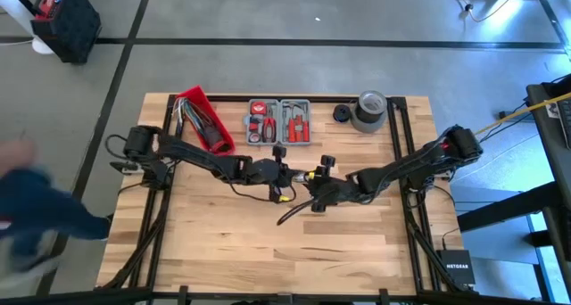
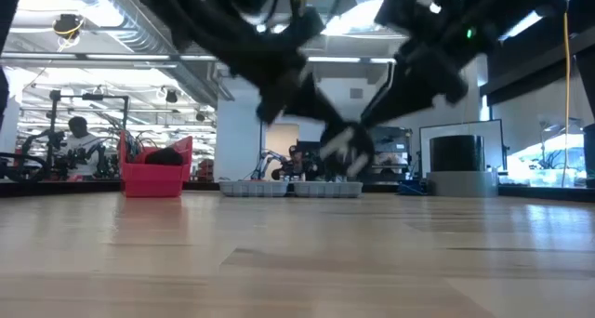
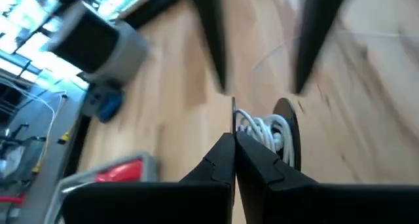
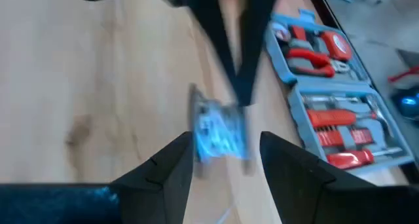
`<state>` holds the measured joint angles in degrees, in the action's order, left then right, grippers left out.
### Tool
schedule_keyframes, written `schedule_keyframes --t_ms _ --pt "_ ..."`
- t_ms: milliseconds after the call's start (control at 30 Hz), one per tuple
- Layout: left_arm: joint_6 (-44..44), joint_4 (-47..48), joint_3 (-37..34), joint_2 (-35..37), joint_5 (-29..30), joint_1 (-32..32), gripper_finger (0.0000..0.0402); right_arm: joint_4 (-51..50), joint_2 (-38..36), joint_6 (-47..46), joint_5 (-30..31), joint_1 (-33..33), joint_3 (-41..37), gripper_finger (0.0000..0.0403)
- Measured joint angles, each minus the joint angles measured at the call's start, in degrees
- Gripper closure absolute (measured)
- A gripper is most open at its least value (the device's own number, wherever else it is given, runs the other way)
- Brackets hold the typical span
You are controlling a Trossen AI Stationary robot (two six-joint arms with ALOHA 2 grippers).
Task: Coil cords
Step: Coil the white wire into the spool
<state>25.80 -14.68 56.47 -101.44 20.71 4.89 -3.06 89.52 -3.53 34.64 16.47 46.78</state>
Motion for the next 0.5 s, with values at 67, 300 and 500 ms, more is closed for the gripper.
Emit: schedule_keyframes --t_ms 67,300,500 --pt "2.49 0.52 0.00 -2.40 1.49 0.05 0.0401 0.02 2.13 0.72 2.09 0.00 0.00 0.0221" --pt "5.61 0.81 -0.01 -7.11 5.23 2.07 0.0401 0.17 7.47 1.01 5.01 0.00 -0.02 0.0221" --pt "-0.33 0.42 -0.02 -6.58 4.94 2.80 0.0384 -0.01 7.89 1.01 5.29 0.02 -0.02 0.0221"
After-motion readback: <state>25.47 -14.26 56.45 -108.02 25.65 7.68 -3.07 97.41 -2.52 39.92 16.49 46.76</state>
